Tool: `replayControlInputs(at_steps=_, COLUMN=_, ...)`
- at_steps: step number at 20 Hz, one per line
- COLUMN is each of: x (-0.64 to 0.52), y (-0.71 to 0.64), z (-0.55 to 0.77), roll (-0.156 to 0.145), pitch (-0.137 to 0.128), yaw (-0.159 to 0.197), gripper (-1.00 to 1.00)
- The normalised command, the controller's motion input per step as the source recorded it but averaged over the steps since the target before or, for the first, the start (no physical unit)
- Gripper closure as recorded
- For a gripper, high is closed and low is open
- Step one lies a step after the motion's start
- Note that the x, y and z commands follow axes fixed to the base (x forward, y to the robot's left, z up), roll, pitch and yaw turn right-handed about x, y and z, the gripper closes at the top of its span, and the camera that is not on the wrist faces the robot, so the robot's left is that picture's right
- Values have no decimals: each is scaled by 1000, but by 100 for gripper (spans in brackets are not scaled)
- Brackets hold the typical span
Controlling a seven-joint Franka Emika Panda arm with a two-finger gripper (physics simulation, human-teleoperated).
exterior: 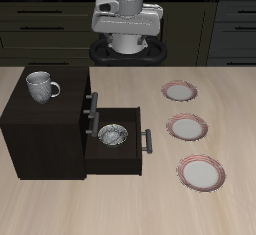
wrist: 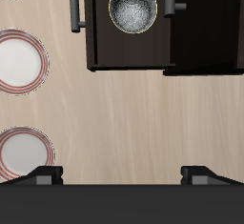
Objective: Close the bottom drawer
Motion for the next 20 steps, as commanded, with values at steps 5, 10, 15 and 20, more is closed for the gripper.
replayControlInputs(at_steps=5, x=42, y=193, z=-143, roll=19, pitch=4, yaw=-61, gripper=-100)
replayControlInputs(at_steps=10, x=84, y=342, z=-93, roll=15, pitch=19, yaw=-6, gripper=-100)
replayControlInputs(at_steps=15, x=67, y=455, z=-59, roll=14, pitch=15, yaw=-66, gripper=-100)
replayControlInputs(at_steps=20, x=119, y=415, z=6, roll=11, pitch=-19, yaw=-92, gripper=-100)
